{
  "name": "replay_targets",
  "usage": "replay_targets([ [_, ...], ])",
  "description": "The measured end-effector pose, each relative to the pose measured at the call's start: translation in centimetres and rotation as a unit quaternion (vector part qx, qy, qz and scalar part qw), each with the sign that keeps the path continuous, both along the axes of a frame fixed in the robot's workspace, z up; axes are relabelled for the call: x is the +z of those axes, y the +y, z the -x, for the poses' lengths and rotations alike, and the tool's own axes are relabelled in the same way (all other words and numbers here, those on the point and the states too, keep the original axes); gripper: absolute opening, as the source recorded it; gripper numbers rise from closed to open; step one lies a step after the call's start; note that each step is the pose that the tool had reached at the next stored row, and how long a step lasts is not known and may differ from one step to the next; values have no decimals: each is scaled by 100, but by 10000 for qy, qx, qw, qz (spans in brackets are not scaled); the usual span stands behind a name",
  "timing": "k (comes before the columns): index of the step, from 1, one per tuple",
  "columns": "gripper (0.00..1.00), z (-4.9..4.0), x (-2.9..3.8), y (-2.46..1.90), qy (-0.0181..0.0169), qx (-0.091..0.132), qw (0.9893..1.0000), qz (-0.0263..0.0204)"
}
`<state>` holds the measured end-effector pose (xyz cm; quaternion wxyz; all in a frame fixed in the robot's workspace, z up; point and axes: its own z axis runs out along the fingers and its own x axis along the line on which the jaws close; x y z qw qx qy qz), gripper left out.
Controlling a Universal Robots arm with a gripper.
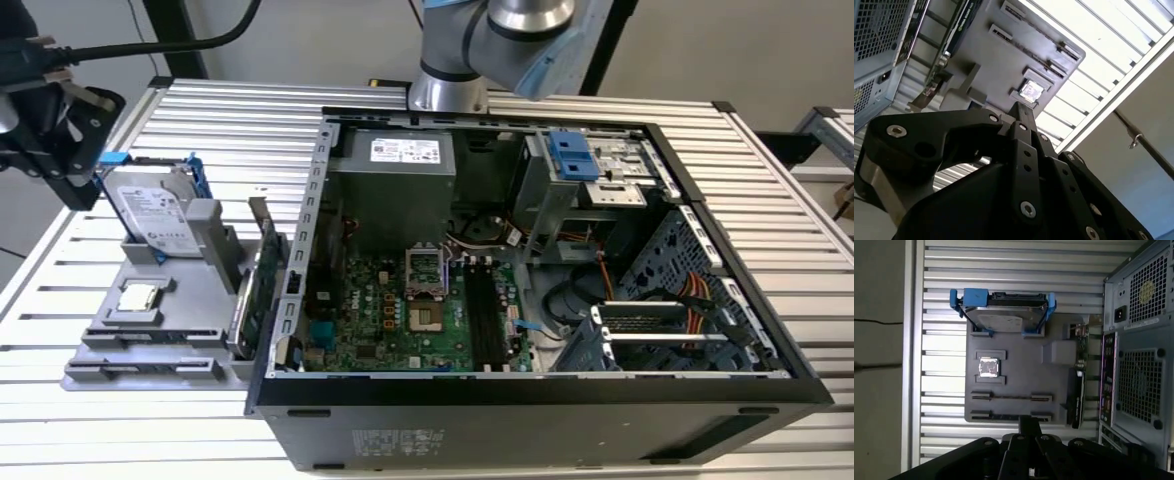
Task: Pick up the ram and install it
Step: 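Pick up the ram and move it above insertion slot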
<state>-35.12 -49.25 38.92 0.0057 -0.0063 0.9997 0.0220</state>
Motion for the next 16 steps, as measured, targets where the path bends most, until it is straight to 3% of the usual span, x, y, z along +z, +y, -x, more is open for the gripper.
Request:
replay_targets([
  [5, 0, 21, -2, -98, 0, -27, 10000, 0],
  [16, 0, 52, -10, -107, 0, -27, 10000, 0],
])
